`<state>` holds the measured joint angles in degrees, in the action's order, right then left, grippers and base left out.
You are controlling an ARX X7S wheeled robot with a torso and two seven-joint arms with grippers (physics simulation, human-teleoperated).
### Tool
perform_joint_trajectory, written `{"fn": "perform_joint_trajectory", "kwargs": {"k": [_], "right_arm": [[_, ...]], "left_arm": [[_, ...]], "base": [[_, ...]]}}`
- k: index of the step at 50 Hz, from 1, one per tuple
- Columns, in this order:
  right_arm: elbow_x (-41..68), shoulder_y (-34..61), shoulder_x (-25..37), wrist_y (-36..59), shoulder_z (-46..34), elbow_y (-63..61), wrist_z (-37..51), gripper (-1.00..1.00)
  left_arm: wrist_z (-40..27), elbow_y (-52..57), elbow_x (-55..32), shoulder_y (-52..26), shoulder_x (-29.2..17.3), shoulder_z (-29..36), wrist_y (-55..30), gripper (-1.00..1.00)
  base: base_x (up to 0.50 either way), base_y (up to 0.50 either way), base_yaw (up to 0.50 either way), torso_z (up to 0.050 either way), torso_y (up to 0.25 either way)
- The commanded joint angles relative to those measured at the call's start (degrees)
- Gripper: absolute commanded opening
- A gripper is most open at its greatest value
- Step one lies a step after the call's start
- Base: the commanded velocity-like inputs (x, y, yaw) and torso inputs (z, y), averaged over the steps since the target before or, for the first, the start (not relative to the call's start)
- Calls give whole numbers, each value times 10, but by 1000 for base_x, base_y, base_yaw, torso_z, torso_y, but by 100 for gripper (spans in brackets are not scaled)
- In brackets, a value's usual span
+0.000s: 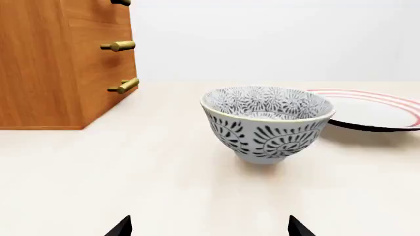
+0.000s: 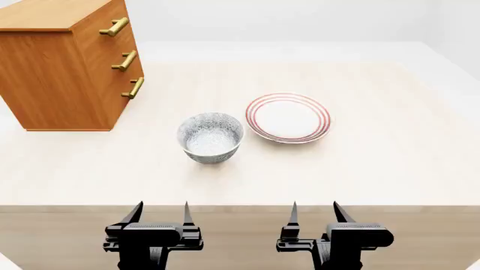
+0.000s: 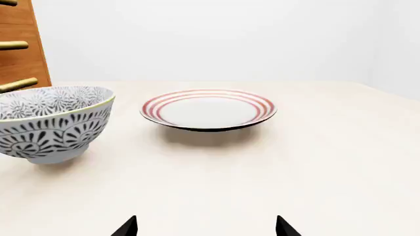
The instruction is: Open the bottom drawer of the cabinet.
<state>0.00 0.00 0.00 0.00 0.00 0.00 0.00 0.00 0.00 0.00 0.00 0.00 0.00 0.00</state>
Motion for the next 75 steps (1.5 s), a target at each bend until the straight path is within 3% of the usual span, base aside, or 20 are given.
{"fn": "perform_joint_trajectory", "kwargs": {"k": [1,18,43,46,48,50,52,53,63,75], "right_arm": [[9,3,8,7,-11,-4,13,100],[34,6,31,9,-41,2,44,100],[53,4,51,24,-66,-11,61,100],[56,8,58,103,-67,-78,72,100],[82,31,72,253,-61,-209,76,100],[94,97,84,383,-54,-312,89,100],[78,161,94,437,-56,-347,109,100],[85,175,93,452,-53,-346,106,100],[86,171,91,412,-56,-286,103,100],[88,174,95,403,-62,-276,106,100]], "left_arm": [[-12,-4,-6,-1,-9,11,5,100],[-42,-6,-25,-4,-33,40,9,100],[-63,3,-44,-2,-51,60,2,100],[-63,67,-48,1,-58,70,-79,100],[-73,167,-39,-26,-67,72,-194,100],[-75,280,-47,-106,-83,71,-355,100],[-67,346,-67,-184,-86,60,-465,100],[-69,353,-68,-199,-85,57,-479,100],[-81,258,-49,-176,-90,67,-385,100],[-85,249,-55,-173,-93,66,-375,100]], "base": [[0,0,0,0,0],[0,500,0,0,0],[0,-71,0,0,0],[0,0,0,0,0],[0,0,0,0,0],[0,0,0,0,0],[0,0,0,0,0],[0,0,0,0,0],[480,0,0,0,0],[500,0,0,0,0]]}}
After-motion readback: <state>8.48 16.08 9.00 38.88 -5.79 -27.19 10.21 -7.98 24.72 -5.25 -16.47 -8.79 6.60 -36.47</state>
